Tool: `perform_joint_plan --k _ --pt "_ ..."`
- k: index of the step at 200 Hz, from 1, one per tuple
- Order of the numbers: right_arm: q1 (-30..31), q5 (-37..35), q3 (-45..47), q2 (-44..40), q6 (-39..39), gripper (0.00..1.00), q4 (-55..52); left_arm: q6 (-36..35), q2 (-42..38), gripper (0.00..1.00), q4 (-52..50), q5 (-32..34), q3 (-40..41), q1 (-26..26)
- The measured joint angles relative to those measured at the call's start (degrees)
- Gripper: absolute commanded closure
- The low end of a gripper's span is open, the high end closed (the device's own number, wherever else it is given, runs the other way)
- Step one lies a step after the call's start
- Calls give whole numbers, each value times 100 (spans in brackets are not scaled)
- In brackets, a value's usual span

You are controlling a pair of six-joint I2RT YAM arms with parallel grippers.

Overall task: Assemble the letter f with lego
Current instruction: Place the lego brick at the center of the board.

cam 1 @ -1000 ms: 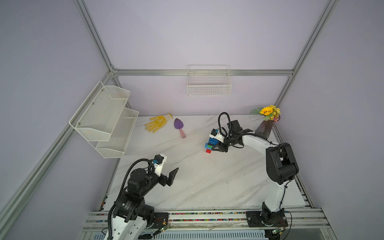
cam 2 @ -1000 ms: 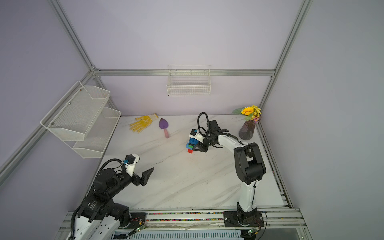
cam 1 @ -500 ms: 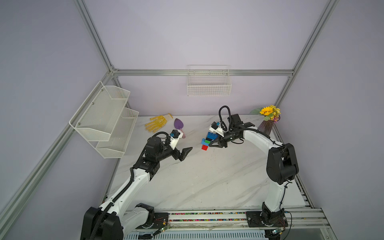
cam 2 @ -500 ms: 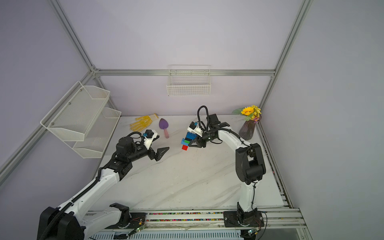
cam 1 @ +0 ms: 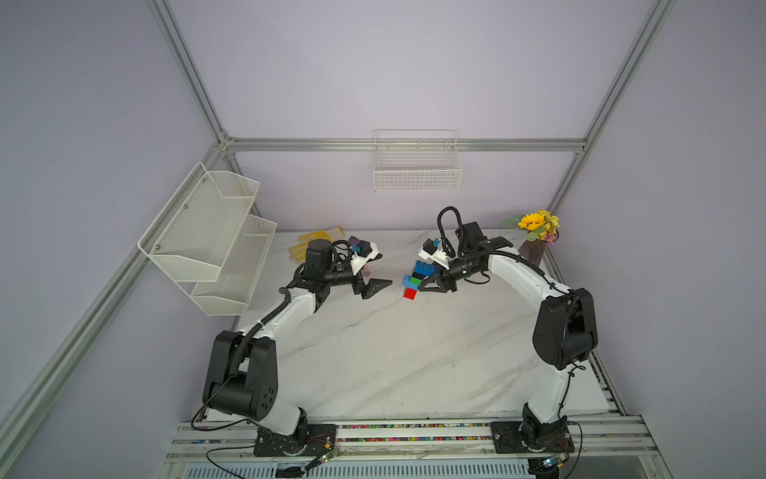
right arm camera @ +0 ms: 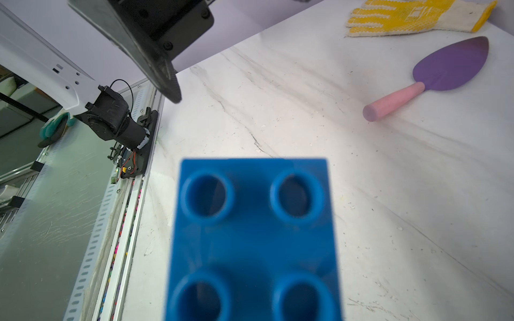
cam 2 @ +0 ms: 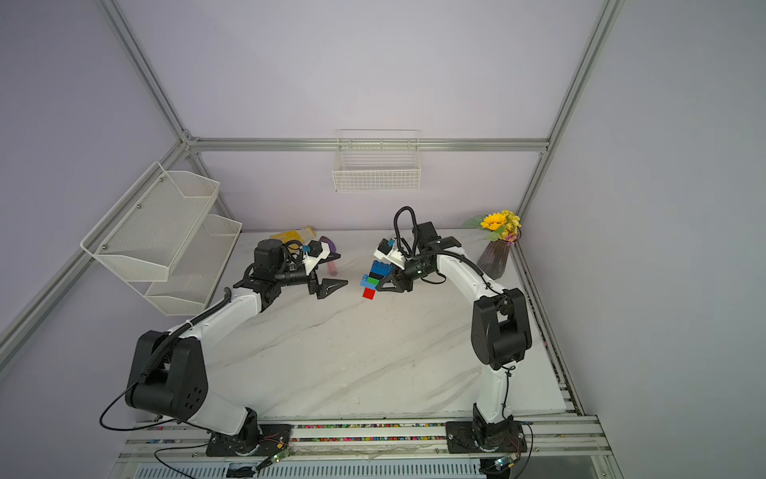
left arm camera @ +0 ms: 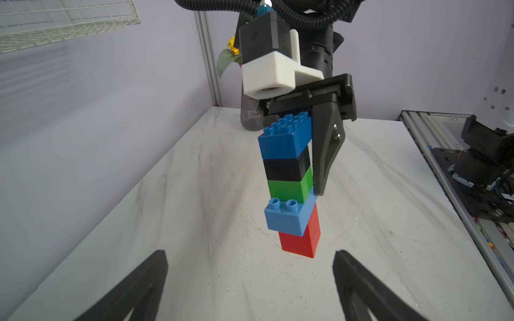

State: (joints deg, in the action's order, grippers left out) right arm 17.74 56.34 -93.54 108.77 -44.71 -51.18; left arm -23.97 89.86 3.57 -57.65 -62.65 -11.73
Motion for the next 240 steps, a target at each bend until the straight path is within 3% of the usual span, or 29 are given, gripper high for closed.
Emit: perform_joint_plan --k 70,138,240 --pt "0 -243 -46 -243 -177 76 -308 -433 785 10 -796 -1014 -925 -48" --pt "-2 -313 -48 -302 -247 76 -339 -901 981 15 -1862 -1075 -1121 -605" --pt "-2 -240 -107 -315 -254 76 -369 -977 1266 21 -2087 -1075 -1246 -645"
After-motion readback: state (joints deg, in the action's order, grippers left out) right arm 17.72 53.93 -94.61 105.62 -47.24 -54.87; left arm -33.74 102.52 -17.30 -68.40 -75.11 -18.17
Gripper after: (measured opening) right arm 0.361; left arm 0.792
